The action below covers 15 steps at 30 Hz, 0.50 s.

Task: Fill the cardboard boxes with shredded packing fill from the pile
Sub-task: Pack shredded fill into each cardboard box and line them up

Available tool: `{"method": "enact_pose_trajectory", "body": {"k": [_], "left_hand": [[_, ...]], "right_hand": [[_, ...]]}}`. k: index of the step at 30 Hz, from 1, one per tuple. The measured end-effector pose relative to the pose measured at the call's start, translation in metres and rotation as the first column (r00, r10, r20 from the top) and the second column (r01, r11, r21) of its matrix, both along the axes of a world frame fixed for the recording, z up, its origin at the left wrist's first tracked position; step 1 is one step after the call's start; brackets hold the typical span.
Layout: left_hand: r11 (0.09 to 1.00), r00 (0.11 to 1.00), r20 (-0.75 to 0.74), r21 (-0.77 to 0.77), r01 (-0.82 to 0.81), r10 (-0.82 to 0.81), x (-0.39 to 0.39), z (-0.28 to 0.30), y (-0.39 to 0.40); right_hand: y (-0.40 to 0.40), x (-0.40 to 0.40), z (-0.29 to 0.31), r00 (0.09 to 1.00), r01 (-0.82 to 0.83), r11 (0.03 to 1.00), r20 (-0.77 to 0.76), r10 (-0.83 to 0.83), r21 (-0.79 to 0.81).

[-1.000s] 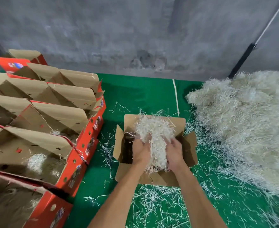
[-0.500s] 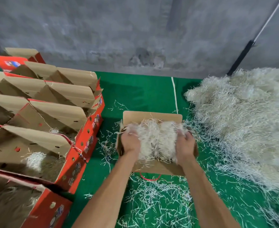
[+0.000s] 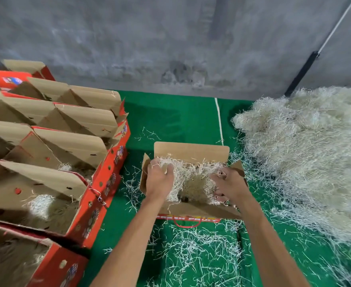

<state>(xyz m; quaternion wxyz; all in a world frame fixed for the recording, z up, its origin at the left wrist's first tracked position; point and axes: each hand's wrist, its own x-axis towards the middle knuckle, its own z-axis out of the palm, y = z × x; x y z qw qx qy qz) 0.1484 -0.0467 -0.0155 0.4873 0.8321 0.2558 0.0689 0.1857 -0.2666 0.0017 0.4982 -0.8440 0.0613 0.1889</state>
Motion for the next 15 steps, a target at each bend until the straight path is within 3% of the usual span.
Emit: {"method": "enact_pose_trajectory", "body": {"k": [4,7,9,11,15], "left_hand": [[0.967,0.996,0.073,0.254,0.027,-0.047,-0.001,0.010,0.001],[0.901,0.974,-0.133,0.373,0.223,-0.186,0.008,0.009,0.000],[0.808,0.841,-0.388,0.306,0.503,-0.377,0.018,0.011,-0.001],[0.665,0.621,-0.579,0.172,0.727,-0.528,0.028,0.013,-0.006],[0.457,0.366,-0.731,0.083,0.886,-0.576,0.042,0.003,-0.019]], "right_hand": [[0.002,0.008,-0.003,0.949,-0.008,0.952,0.297,0.103,-0.307],[0.016,0.015,-0.006,0.887,-0.193,0.878,0.306,0.347,-0.439],[0.026,0.019,-0.011,0.824,-0.356,0.729,0.172,0.540,-0.584],[0.033,0.024,-0.019,0.775,-0.502,0.567,-0.048,0.631,-0.653],[0.029,0.023,-0.038,0.645,-0.725,0.376,-0.379,0.663,-0.577]]}}
